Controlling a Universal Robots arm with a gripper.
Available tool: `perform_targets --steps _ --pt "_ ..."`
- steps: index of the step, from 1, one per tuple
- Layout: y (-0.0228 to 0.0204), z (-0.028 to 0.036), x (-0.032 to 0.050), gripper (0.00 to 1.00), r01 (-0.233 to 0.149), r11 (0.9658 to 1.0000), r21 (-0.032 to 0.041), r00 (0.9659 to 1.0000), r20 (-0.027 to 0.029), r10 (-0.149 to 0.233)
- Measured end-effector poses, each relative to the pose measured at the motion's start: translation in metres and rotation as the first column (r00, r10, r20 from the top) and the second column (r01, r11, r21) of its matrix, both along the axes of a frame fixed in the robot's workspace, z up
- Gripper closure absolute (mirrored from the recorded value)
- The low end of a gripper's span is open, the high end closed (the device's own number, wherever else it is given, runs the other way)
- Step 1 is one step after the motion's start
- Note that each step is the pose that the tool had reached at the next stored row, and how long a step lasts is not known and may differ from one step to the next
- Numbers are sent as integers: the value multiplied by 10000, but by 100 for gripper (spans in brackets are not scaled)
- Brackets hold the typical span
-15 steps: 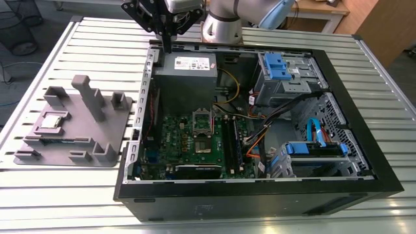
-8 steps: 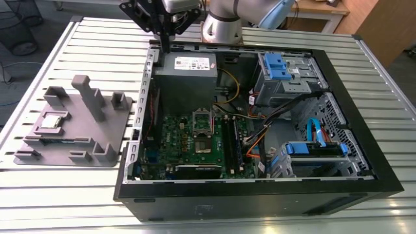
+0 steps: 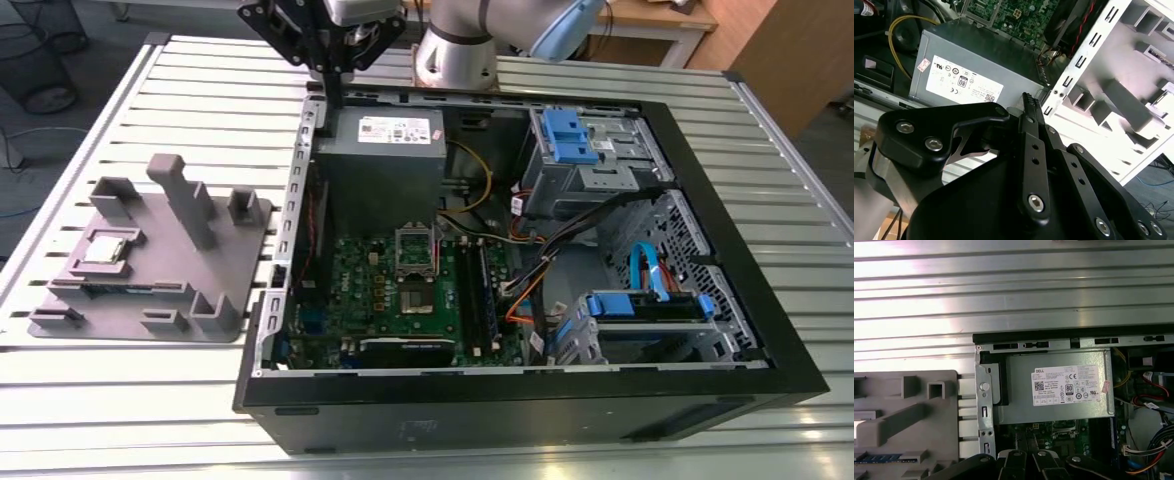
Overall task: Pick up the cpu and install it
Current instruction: 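Reach for the cpu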
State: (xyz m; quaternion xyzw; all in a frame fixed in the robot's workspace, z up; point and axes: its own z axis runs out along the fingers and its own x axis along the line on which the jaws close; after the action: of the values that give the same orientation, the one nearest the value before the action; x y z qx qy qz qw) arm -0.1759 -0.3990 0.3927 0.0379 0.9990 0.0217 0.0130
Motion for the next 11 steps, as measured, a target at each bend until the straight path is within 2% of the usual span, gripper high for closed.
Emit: perform_targets --steps 11 --pt "0 -2 -103 89 0 10000 1 10000 1 0"
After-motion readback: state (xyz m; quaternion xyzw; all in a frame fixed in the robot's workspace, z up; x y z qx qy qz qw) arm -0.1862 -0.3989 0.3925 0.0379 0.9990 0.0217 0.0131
